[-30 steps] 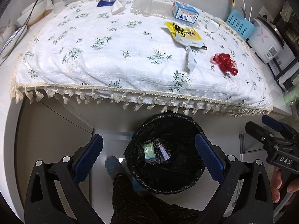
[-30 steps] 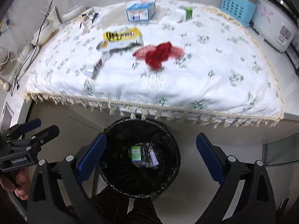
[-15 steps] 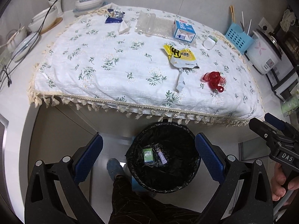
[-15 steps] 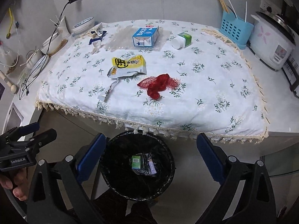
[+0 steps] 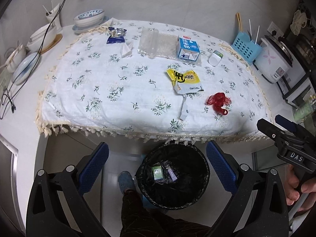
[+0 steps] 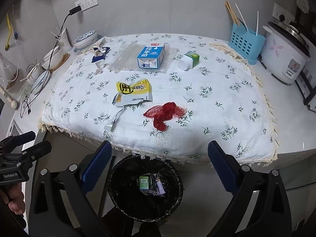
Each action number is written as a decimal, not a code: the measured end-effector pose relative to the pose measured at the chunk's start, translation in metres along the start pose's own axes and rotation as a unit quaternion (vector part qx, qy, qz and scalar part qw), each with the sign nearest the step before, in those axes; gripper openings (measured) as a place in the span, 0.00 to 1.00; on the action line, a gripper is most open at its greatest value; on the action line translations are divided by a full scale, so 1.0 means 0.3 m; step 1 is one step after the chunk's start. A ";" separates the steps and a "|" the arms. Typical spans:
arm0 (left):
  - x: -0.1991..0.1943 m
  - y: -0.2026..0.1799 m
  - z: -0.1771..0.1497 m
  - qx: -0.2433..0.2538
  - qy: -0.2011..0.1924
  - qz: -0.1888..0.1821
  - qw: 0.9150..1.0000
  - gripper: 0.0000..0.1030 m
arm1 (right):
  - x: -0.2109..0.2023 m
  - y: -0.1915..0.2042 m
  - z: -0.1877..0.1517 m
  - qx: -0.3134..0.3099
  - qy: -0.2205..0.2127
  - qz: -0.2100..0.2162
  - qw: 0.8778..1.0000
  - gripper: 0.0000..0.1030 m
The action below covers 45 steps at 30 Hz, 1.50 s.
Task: Collect trash
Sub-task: 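Raise both tools away from the bin back over the table, then grasp the blue candy wrapper with the left tool while the right tool grasps the milk carton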
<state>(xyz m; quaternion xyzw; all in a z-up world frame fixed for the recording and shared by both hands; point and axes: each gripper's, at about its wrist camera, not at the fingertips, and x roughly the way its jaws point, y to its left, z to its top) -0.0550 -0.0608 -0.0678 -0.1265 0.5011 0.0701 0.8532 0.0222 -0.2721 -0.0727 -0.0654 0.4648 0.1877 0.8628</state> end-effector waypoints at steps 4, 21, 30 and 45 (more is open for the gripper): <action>0.017 0.005 0.061 0.021 0.000 -0.008 1.000 0.94 | 0.000 0.005 0.047 0.010 -0.010 -0.011 1.000 0.91; 0.079 0.136 0.395 0.026 -0.010 -0.007 1.000 0.94 | 0.013 0.085 0.345 0.012 -0.039 -0.032 0.999 0.91; 0.197 0.245 0.577 0.019 -0.001 0.000 1.000 0.93 | 0.169 0.134 0.496 0.016 -0.011 -0.039 0.999 0.91; 0.542 0.495 0.905 -0.011 0.033 0.026 0.999 0.92 | 0.484 0.144 0.703 0.030 0.049 -0.062 0.996 0.91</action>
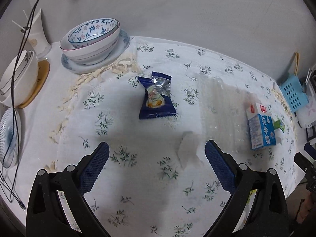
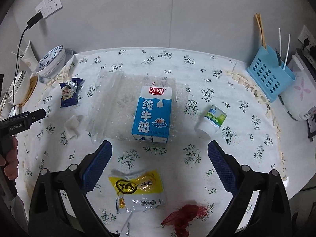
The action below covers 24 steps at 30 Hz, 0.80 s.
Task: Collect trash
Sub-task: 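Grasp the blue candy wrapper with the left tool while the right tool grasps the milk carton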
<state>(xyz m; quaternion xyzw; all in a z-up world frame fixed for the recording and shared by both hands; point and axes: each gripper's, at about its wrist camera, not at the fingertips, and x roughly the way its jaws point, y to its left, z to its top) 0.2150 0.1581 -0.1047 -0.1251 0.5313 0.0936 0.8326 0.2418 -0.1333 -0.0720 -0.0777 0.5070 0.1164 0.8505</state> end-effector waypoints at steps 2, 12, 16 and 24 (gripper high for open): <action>0.059 0.026 0.042 -0.004 0.010 0.001 1.000 0.90 | 0.035 0.010 0.027 0.000 0.009 -0.002 1.000 0.91; 0.283 0.099 0.166 -0.004 0.042 0.010 0.999 0.82 | 0.184 0.012 0.086 0.014 0.042 -0.017 0.999 0.86; 0.321 0.087 0.190 0.001 0.052 0.007 0.999 0.73 | 0.233 0.008 0.110 0.025 0.054 -0.017 0.998 0.80; 0.362 0.044 0.213 0.022 0.075 0.011 0.997 0.44 | 0.302 0.015 0.154 0.043 0.074 -0.004 0.996 0.66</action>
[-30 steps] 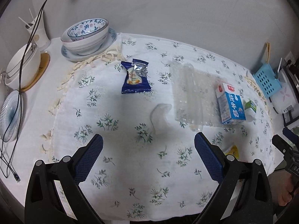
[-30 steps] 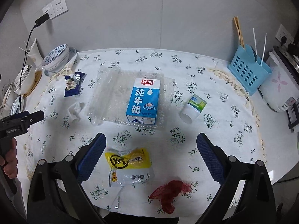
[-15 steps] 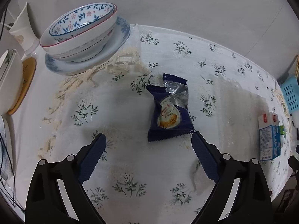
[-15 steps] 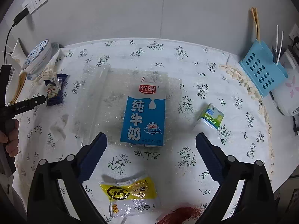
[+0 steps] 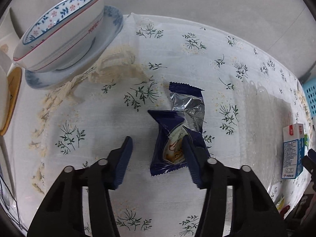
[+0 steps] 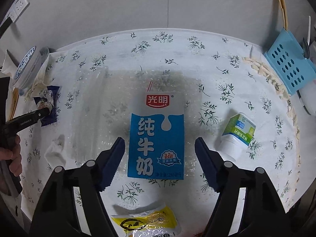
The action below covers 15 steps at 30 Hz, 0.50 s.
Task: Collect trash
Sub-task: 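Grasp the blue candy wrapper with the left tool while the right tool grasps the milk carton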
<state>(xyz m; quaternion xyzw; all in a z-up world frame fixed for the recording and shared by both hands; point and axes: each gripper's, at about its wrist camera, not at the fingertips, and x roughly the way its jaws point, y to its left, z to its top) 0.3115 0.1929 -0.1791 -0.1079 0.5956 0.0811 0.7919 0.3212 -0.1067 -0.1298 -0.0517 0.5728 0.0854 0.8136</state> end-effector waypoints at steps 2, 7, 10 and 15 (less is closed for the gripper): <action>0.006 -0.006 0.010 0.003 0.003 0.002 1.000 0.36 | 0.014 0.000 0.012 0.010 0.007 0.005 1.000 0.66; 0.011 -0.017 0.036 0.009 0.013 -0.003 1.000 0.18 | 0.064 0.021 0.029 0.007 0.028 -0.001 1.000 0.66; 0.012 -0.027 0.053 0.016 0.010 -0.003 1.000 0.13 | 0.085 0.025 0.031 0.011 0.033 -0.008 0.999 0.60; 0.008 -0.047 0.091 0.019 0.009 -0.012 1.000 0.10 | 0.089 0.024 0.026 0.019 0.031 -0.011 0.999 0.59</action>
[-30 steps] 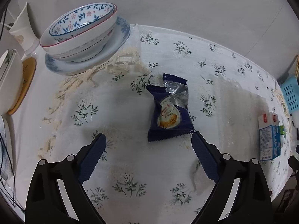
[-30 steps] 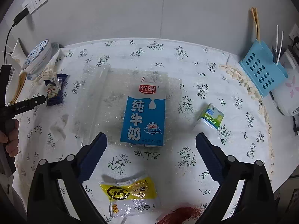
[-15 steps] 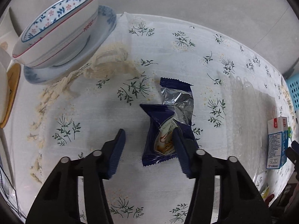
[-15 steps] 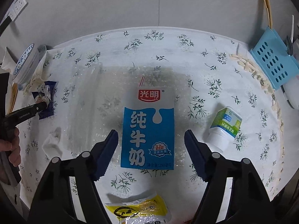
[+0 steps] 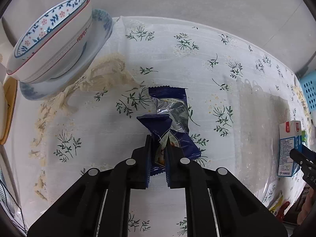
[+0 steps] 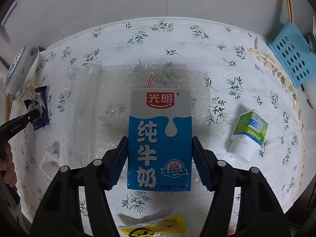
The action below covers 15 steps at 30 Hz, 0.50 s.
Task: Collect trash
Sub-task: 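Grasp the blue candy wrapper with the left tool while the right tool grasps the milk carton, then lift the blue candy wrapper and milk carton off the table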
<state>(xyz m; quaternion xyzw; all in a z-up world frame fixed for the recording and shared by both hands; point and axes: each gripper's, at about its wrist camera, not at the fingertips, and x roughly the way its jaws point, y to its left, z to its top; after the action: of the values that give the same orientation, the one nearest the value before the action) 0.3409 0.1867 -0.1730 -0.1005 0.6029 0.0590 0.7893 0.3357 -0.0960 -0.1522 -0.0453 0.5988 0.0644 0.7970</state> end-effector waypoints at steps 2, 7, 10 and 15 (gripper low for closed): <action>-0.008 -0.002 0.003 -0.001 -0.003 -0.002 1.000 0.09 | -0.008 -0.003 0.000 0.004 -0.005 0.001 1.000 0.59; -0.044 0.003 -0.007 0.002 -0.009 -0.003 1.000 0.08 | -0.039 -0.009 0.000 0.010 -0.016 0.003 1.000 0.59; -0.065 0.006 -0.014 0.003 -0.013 -0.005 1.000 0.07 | -0.066 -0.021 -0.009 0.014 -0.024 0.004 1.000 0.59; -0.111 0.010 -0.043 0.000 -0.023 -0.007 1.000 0.07 | -0.113 -0.035 -0.021 0.018 -0.035 0.006 0.999 0.59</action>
<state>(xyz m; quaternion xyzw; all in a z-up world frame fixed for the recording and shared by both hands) 0.3192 0.1876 -0.1446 -0.1038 0.5841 0.0554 0.8031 0.3221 -0.1090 -0.1215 -0.0248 0.5718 0.0595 0.8179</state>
